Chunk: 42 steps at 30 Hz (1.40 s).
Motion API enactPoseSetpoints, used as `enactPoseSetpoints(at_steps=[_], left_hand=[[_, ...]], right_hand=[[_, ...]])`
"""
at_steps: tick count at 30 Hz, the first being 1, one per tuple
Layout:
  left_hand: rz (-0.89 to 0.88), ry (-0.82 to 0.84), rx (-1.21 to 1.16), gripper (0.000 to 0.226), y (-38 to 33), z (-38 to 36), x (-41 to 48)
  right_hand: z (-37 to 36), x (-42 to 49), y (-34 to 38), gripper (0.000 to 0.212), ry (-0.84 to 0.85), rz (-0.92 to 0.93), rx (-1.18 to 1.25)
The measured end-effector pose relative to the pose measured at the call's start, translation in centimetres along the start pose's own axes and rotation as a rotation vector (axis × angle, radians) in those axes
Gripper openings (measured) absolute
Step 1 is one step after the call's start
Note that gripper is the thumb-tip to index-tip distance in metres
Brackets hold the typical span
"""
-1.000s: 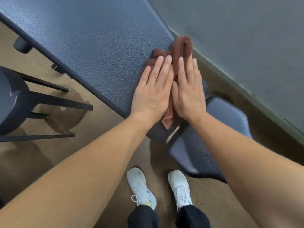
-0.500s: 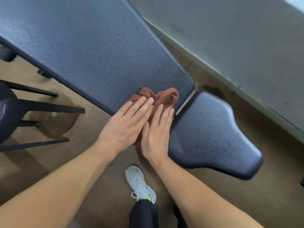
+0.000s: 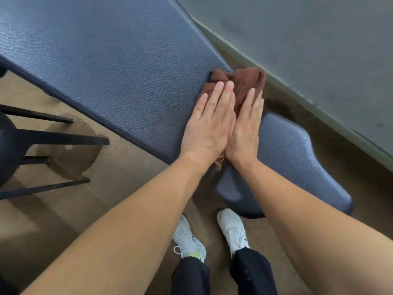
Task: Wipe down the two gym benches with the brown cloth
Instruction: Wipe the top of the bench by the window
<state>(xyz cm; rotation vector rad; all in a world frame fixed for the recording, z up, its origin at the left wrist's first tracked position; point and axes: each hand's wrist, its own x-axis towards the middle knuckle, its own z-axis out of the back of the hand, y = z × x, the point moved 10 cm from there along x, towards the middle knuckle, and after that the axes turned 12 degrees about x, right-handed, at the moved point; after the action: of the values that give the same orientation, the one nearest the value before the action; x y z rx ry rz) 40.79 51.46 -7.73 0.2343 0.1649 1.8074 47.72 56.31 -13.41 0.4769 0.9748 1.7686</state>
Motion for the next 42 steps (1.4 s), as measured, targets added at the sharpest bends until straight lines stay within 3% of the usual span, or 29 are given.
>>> enactPoseSetpoints(at_steps=[3,7,10,13,17,20,22,24,26,29,33,36,42], left_hand=[[-0.160,0.040,0.003,0.053,-0.4,-0.4,-4.5],[-0.272,0.077,0.018,0.050,3.1,0.5,-9.4],[-0.352,-0.012,0.033,0.045,6.0,2.2,-9.7],[-0.263,-0.097,-0.049,0.028,7.4,3.4,-7.1],[-0.019,-0.080,-0.279,0.028,2.5,3.3,-4.3],[0.075,0.123,-0.589,0.039,-6.6,1.8,-5.5],[0.132,0.252,-0.695,0.045,-12.3,0.8,-8.2],[0.153,0.296,-0.705,0.051,-15.7,0.2,-11.1],[0.155,0.287,-0.673,0.056,-16.6,-0.6,-12.5],[0.218,0.227,-0.628,0.059,-15.0,-3.4,-8.7],[0.404,0.189,-0.695,0.059,-12.8,-6.8,-3.0],[0.376,0.202,-0.741,0.049,-15.2,-4.3,-6.5],[0.097,0.274,-0.777,0.063,-19.6,1.6,-17.2]], right_hand=[[-1.6,-4.7,-0.3,0.067,0.067,-0.054,0.046],[-4.2,-10.2,3.0,0.062,0.166,0.072,-0.057],[-4.6,-9.1,5.9,0.067,0.233,0.187,-0.071],[-2.8,-6.1,7.5,0.071,0.293,0.271,-0.072],[3.7,-3.1,7.0,0.049,0.226,0.357,-0.160],[10.0,-3.7,2.1,0.041,0.189,0.324,-0.402],[11.8,-6.9,-2.7,0.050,0.359,0.331,-0.523],[11.6,-10.6,-6.6,0.061,0.586,0.344,-0.634],[10.7,-10.5,-8.0,0.061,0.652,0.373,-0.678],[7.5,-4.9,-7.6,0.060,0.676,0.403,-0.731],[5.7,0.6,-7.3,0.061,0.612,0.294,-0.680],[8.1,-3.7,-8.1,0.054,0.564,0.292,-0.694],[13.6,-15.9,-8.9,0.058,0.667,0.324,-0.741]])
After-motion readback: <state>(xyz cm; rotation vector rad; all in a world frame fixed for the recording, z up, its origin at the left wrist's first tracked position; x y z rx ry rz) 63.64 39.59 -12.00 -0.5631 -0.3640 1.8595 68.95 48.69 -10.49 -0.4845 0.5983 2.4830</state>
